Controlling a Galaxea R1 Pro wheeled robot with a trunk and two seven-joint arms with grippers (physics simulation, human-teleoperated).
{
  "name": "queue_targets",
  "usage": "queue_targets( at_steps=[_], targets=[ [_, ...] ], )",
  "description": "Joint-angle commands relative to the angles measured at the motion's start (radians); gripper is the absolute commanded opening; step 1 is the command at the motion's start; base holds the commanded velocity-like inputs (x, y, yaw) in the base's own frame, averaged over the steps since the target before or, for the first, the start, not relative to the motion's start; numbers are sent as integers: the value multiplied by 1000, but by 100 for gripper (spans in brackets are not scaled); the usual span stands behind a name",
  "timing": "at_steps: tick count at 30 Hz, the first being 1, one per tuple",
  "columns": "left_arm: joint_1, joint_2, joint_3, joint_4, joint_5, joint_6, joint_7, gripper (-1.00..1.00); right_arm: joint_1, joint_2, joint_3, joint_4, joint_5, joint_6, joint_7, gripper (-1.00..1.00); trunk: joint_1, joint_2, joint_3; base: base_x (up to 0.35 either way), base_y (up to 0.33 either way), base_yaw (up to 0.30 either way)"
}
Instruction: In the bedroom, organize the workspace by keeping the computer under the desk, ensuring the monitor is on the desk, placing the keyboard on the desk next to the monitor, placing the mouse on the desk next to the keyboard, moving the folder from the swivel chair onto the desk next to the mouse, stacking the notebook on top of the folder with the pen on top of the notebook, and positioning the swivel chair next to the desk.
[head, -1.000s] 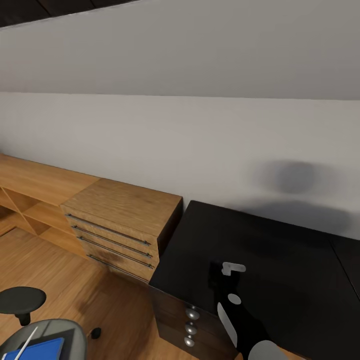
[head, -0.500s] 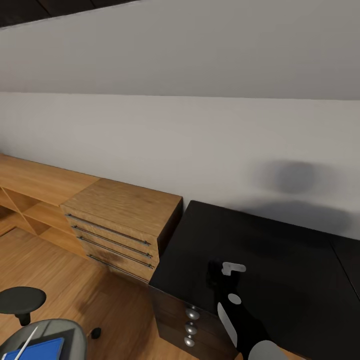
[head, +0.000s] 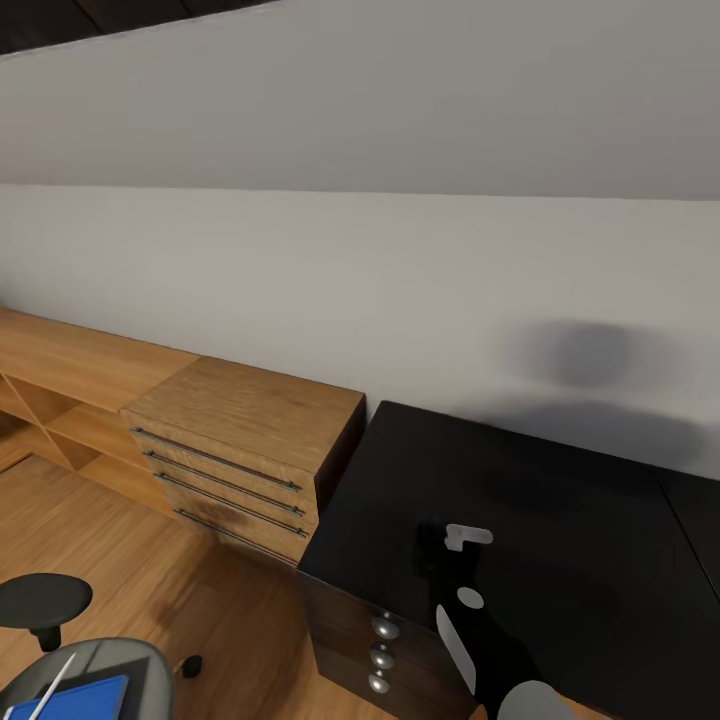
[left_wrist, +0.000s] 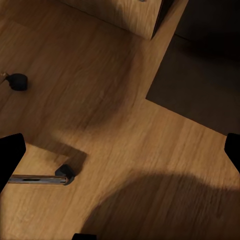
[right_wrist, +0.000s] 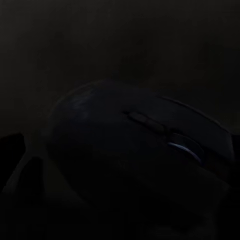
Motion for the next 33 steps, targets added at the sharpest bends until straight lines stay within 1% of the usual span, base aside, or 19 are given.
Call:
queue_targets(
  at_steps=[1,10,33],
  targets=[
    [-1,0,-3,1,5,-3,3,100,0,-1,0,38,-18,-1,-4,100,0,0,-1,0,0,0],
    [-1,-1,-4,1,5,-4,3,100,0,-1,-1,-2,-19,11,-5,100,0,0,-1,0,0,0],
    [-1,-2,-5,1,5,-3,3,100,0,0,-1,-60,-19,42,-5,100,0,0,-1,0,0,0]
  ],
)
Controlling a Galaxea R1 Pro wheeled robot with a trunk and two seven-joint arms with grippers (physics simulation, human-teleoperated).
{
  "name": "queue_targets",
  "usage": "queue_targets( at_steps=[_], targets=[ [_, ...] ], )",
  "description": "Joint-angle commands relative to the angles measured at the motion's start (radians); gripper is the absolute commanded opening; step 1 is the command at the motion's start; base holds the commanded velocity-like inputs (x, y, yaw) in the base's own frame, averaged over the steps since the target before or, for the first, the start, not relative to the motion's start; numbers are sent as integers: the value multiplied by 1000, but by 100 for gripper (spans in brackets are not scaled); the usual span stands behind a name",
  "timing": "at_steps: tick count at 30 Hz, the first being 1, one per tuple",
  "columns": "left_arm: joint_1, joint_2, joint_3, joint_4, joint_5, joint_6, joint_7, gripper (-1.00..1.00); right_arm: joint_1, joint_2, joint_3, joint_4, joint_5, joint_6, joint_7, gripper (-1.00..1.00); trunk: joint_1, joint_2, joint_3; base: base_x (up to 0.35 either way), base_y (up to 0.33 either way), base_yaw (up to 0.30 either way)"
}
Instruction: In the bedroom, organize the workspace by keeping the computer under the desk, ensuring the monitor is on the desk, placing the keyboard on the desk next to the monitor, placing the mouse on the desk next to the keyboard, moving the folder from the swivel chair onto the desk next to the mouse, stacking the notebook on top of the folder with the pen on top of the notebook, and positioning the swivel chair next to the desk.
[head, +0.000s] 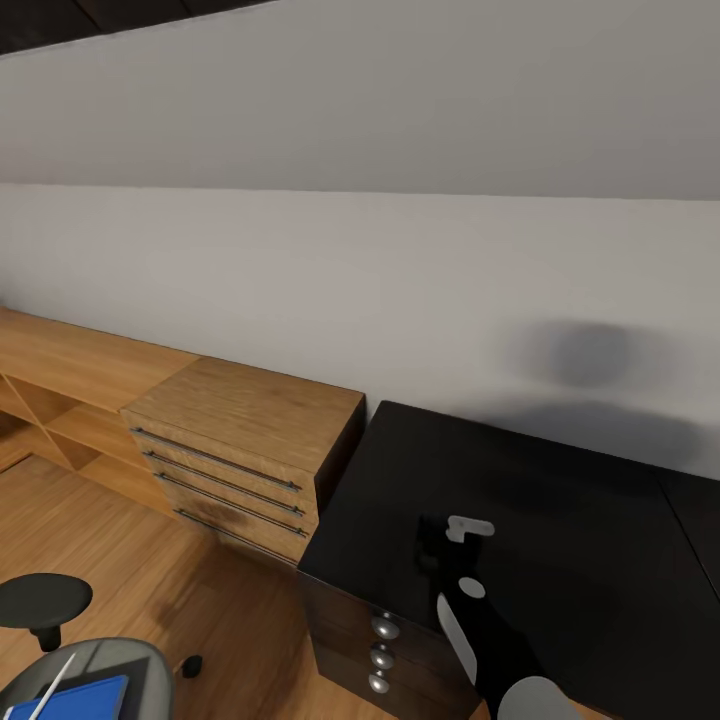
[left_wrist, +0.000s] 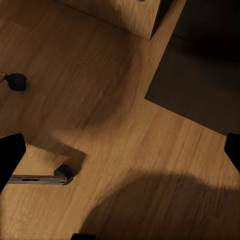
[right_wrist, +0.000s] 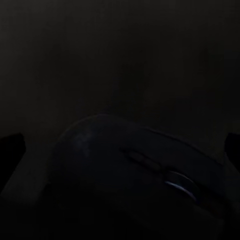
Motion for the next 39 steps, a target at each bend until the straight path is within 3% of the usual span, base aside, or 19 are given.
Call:
queue_targets(
  at_steps=[1,14,22,39],
  targets=[
    [-1,0,-4,1,5,-3,4,100,-1,-1,3,-2,-5,-3,-5,100,0,-1,-1,0,0,0],
    [-1,0,-4,1,5,-3,4,100,1,-2,2,-65,-5,63,-5,100,0,-1,-1,0,0,0],
    [-1,0,-4,1,5,-3,4,100,5,-3,1,-115,-5,71,-4,100,0,-1,-1,0,0,0],
    [-1,-1,-4,2,4,-3,3,100,5,-5,1,-124,-5,72,-3,100,0,-1,-1,0,0,0]
  ],
)
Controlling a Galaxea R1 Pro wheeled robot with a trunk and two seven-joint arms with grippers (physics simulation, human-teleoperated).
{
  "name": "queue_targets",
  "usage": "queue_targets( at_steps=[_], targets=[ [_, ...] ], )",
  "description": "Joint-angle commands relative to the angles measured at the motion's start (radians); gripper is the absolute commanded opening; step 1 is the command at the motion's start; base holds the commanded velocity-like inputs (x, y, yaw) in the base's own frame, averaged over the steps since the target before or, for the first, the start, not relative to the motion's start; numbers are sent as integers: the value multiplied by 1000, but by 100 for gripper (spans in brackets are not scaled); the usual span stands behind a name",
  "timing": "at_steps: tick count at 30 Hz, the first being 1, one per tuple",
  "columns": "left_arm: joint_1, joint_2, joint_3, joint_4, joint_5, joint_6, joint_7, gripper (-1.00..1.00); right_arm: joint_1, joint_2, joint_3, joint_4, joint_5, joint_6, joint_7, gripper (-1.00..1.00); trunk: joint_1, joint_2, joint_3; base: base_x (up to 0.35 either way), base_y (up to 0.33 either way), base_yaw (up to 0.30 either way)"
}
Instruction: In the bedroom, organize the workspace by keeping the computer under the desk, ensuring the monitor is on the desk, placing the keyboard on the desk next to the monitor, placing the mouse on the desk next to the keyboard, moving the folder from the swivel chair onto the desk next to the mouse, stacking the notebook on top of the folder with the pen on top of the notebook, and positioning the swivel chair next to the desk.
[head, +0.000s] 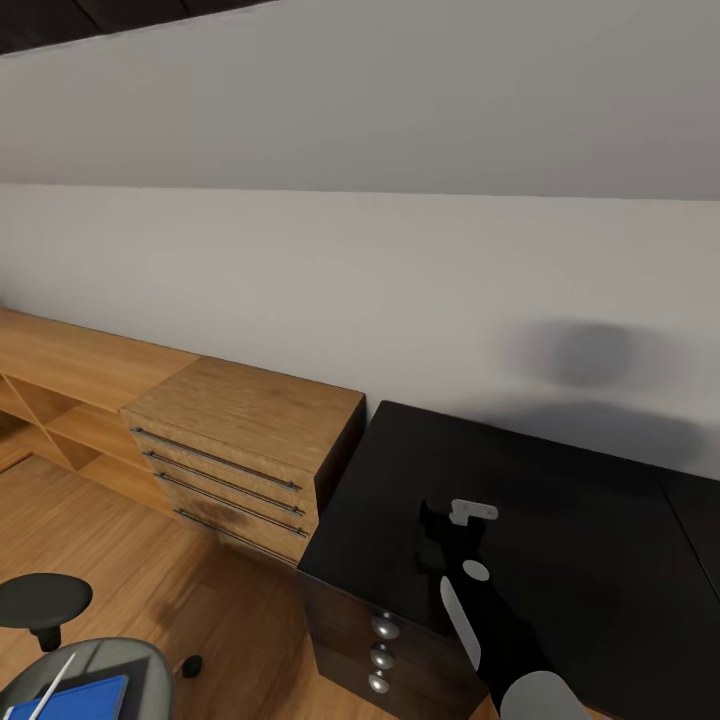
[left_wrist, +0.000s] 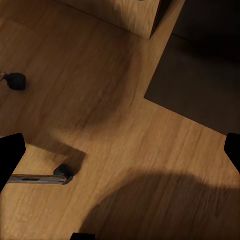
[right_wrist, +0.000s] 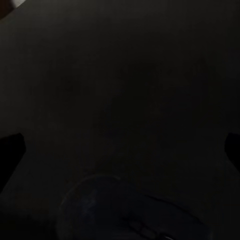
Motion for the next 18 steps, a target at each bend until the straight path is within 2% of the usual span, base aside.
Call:
queue_targets(
  at_steps=[1,11,18],
  targets=[
    [-1,0,-4,1,5,-3,3,100,-1,0,3,0,-5,-4,-6,100,0,-1,-1,0,0,0],
    [-1,0,-4,1,4,-2,3,100,-1,1,3,3,-4,-4,-8,100,0,-1,-1,0,0,-14],
    [-1,1,-4,1,3,-2,0,100,1,0,3,3,-4,-4,-9,100,0,-1,3,0,0,-193]
  ],
)
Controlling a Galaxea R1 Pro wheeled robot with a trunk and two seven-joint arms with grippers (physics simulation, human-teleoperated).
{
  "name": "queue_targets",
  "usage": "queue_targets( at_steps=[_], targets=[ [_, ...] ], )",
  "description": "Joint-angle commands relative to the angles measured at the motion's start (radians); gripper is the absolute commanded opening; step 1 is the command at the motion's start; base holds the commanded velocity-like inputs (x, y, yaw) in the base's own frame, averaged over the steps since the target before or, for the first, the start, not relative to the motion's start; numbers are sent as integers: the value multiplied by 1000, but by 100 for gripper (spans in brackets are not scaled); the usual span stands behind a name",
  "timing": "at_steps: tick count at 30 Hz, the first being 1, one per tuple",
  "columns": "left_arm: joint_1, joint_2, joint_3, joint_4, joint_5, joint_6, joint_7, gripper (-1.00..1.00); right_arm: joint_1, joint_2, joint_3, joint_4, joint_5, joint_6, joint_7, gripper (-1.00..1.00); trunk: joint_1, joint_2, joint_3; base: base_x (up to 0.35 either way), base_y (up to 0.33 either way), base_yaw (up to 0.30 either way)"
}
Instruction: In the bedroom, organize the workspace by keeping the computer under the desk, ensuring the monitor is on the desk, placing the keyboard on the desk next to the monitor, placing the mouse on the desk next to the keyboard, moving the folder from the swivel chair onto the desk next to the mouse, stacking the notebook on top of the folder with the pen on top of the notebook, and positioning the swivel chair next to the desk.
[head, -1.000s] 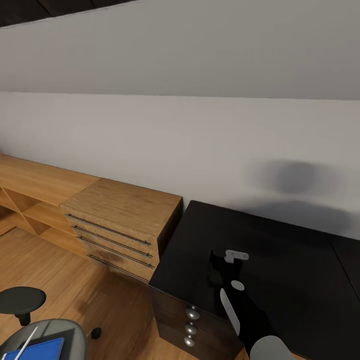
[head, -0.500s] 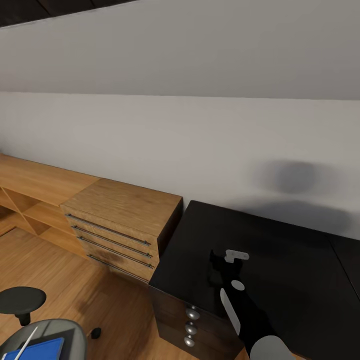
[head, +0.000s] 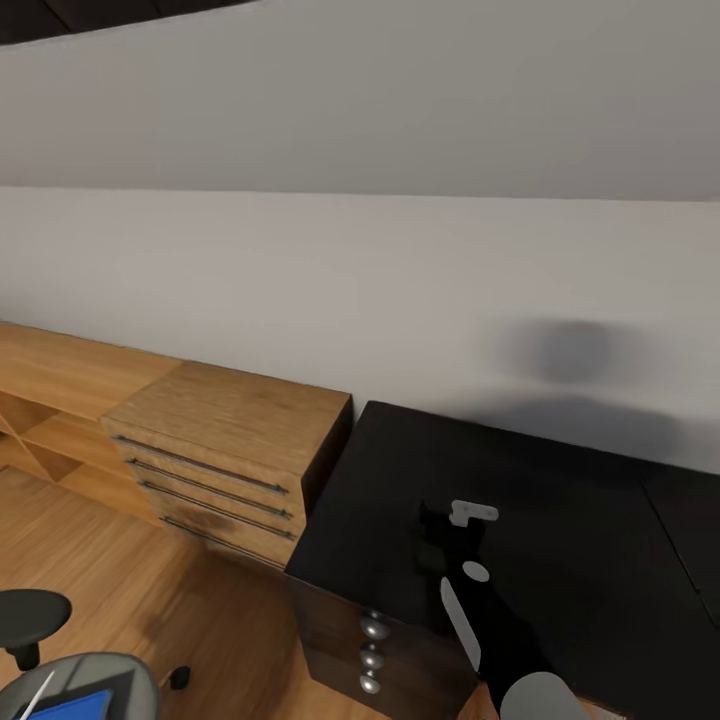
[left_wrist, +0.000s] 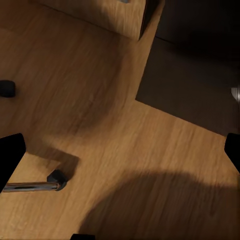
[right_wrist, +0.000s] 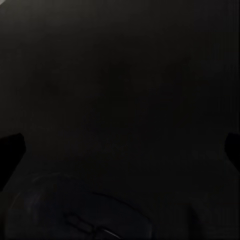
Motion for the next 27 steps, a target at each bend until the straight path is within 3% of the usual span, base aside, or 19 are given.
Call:
queue_targets(
  at_steps=[1,27],
  targets=[
    [0,0,-4,1,5,-3,3,100,-1,0,3,1,-5,-4,-5,100,0,-1,0,0,0,-239],
    [0,0,-3,4,5,-4,0,100,0,-3,1,5,-3,-5,-5,100,0,-1,11,0,0,-262]
  ],
)
